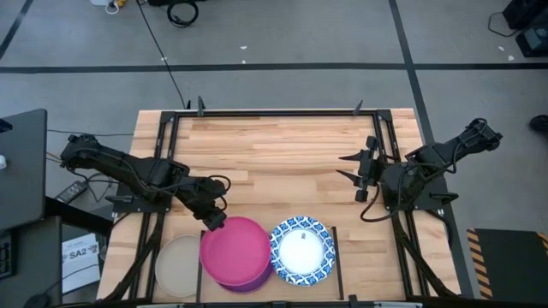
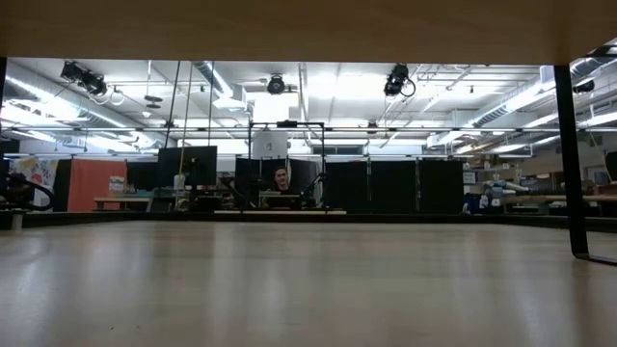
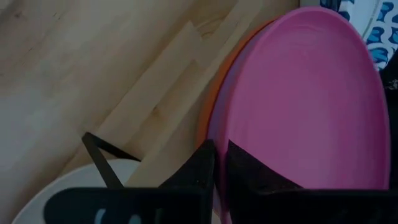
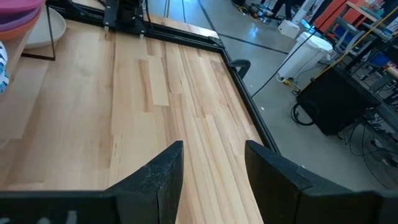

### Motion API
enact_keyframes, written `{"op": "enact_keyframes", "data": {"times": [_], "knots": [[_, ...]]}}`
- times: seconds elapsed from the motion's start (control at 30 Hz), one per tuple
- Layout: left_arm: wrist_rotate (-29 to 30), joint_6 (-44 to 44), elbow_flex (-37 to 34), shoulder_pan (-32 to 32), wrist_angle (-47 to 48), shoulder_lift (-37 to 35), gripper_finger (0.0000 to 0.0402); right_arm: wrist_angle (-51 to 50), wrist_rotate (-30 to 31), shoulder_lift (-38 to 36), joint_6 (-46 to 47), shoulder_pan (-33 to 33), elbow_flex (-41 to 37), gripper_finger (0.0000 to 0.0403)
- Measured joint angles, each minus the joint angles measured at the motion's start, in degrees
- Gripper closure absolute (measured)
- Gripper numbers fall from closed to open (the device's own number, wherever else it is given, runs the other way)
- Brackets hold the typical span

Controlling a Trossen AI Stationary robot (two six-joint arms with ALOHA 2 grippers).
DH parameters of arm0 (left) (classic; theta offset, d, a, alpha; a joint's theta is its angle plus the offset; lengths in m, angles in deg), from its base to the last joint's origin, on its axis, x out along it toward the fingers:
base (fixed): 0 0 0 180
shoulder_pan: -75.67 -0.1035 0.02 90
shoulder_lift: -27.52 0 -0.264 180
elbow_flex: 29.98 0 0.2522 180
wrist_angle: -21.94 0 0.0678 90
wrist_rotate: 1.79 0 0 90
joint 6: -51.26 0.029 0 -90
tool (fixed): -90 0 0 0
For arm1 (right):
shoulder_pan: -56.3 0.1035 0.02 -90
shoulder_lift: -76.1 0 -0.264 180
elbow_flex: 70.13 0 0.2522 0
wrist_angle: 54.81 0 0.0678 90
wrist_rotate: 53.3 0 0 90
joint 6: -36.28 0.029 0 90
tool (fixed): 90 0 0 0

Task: Place and stack plates onto a shelf
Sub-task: Stack the pink plate on top of the purple plates on the shelf, then stack the grey plate on top of the pink plates on the shelf

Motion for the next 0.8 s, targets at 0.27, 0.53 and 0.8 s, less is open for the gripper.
{"op": "enact_keyframes", "data": {"times": [0.27, 0.53, 0.8], "knots": [[1.20, 2.64, 0.02, 0.00, 0.18, 0.02, 0.0317, 0.00, -0.05, 0.00, 0.00, 0.00, 0.02, 0.0227], [2.21, 4.83, 0.02, -0.02, 0.05, 0.04, 0.0263, -0.01, -0.07, 0.00, 0.00, 0.00, 0.04, 0.0227], [2.21, 4.98, 0.03, -0.02, -0.79, 0.02, 0.0244, 0.00, -0.07, 0.00, 0.00, 0.00, 0.04, 0.0227]]}}
